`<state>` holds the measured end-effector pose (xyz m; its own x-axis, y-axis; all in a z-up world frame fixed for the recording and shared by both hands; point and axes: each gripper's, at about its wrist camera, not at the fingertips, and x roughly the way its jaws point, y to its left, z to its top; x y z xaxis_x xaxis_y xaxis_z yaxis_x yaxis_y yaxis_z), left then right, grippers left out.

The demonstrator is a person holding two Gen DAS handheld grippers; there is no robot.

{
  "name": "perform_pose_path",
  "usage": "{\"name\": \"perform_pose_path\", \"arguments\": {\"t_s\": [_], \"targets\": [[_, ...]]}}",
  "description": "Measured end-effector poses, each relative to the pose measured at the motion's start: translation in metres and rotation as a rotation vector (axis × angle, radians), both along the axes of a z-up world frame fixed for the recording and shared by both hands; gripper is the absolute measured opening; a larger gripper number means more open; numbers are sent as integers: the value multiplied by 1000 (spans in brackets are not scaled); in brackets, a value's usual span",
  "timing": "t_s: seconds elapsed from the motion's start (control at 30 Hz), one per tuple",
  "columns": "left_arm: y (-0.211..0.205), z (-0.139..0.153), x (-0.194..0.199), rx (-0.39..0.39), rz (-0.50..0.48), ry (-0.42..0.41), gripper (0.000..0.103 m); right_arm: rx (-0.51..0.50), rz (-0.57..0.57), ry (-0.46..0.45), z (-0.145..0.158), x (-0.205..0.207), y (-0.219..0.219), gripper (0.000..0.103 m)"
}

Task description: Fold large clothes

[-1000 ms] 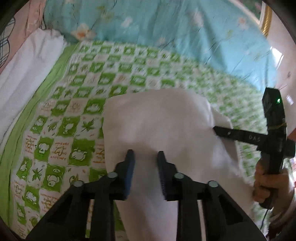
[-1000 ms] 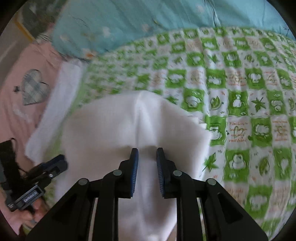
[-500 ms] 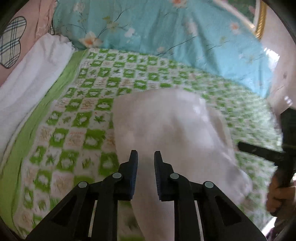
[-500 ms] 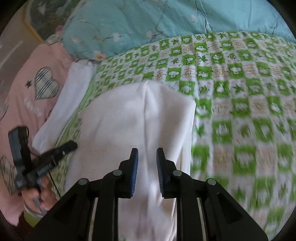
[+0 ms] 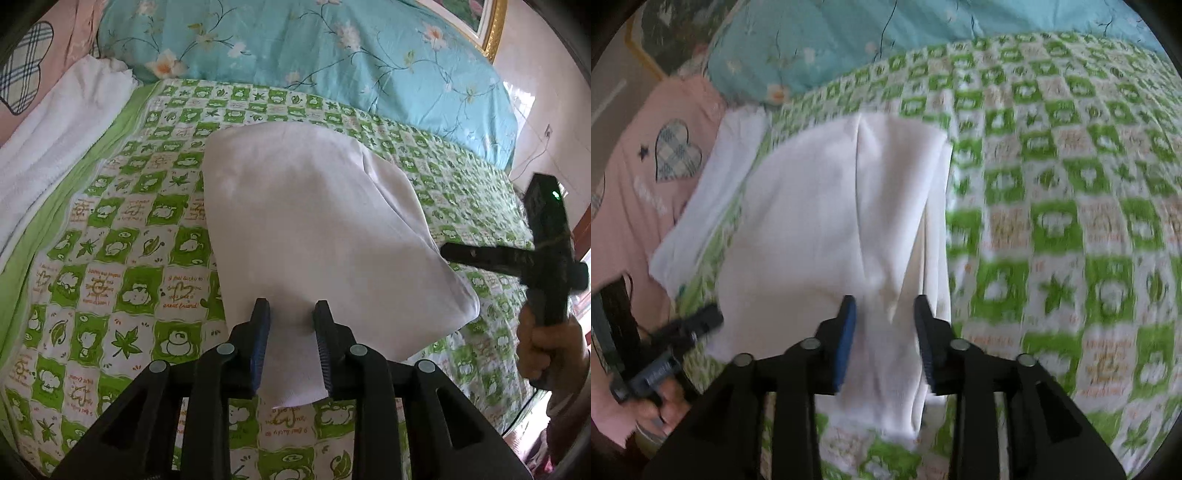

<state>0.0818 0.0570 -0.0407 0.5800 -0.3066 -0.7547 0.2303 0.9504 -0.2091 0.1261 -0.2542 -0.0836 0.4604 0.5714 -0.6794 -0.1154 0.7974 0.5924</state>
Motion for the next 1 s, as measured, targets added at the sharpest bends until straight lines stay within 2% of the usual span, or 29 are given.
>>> {"name": "perform_pose_path", "arguments": {"t_s": [0.2,0.33,0.47,0.53,0.57,0.6,0.67,0.73,0.8,0.87,0.93,1.0], "targets": [[0,5,0,12,13,-2,30,65,-31,58,-18,38,2,37],[8,18,3,26,73,-35,32,102,-43,30,-11,47,4,37],[18,10,16,-5,116,15,36,99,-39,5,-3,56,4,37],[21,6,20,-21,126,34,37,89,-40,22,-7,61,3,30],[22,5,22,-26,127,39,38,89,-37,26,-8,62,2,8],[22,6,23,-26,124,43,38,83,-39,24,-6,62,1,4],[21,6,24,-23,119,45,39,94,-53,-19,5,56,-4,4],[20,5,25,-16,115,47,41,96,-70,-105,25,41,-11,4],[18,2,26,-17,113,51,44,58,-86,-134,32,31,-14,4],[16,0,28,-23,112,58,46,26,-86,-84,17,34,-13,4],[13,0,30,-20,107,59,46,-3,-109,-6,-11,42,-14,4],[11,0,29,-12,104,61,48,-12,-136,49,-32,46,-17,0]]}}
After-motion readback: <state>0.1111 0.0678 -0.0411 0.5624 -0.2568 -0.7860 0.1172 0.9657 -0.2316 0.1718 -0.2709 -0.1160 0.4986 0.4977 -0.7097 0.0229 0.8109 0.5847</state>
